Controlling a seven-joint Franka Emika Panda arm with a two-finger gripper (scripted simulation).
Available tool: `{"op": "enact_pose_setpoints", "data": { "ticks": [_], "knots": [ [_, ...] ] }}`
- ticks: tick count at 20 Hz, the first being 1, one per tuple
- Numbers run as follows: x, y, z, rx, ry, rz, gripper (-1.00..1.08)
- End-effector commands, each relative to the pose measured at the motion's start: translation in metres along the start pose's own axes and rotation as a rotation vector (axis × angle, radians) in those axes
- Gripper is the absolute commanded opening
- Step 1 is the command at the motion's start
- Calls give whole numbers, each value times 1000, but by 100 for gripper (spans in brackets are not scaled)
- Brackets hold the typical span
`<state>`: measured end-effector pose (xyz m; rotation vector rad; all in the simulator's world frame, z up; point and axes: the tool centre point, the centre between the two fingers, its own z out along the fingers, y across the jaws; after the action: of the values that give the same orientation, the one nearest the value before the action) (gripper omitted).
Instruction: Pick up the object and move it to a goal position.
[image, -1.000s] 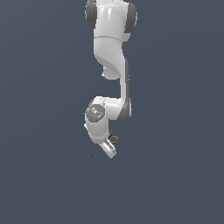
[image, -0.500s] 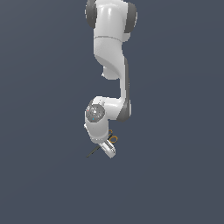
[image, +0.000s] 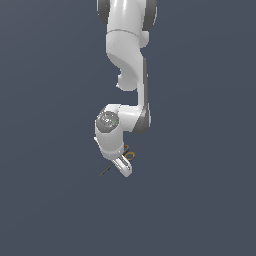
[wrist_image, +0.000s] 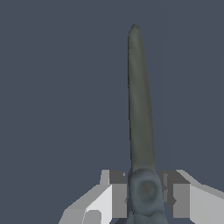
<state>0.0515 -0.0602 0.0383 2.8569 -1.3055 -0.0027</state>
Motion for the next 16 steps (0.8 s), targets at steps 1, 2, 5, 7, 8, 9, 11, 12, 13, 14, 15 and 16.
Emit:
{"op": "enact_pose_setpoints", "data": {
  "ticks": [1,2,5,7,8,9,11,12,13,14,15,16],
  "knots": [
    [0,2,-16,2,1,0,-100],
    [0,4,-24,2,1,0,-100],
    [-2,8,-51,2,1,0,-100],
    [-2,12,-71,2,1,1,-100],
    [-3,14,-83,2,1,1,-100],
    [-3,16,-94,2,1,1,-100],
    [-4,20,-119,2,0,1,-100],
    [-4,23,-131,2,0,1,-100],
    [-5,25,-144,2,0,1,-100],
    [-5,27,-156,2,0,1,-100],
    [-5,29,-168,2,0,1,-100],
    [-6,31,-181,2,0,1,-100]
  ]
}}
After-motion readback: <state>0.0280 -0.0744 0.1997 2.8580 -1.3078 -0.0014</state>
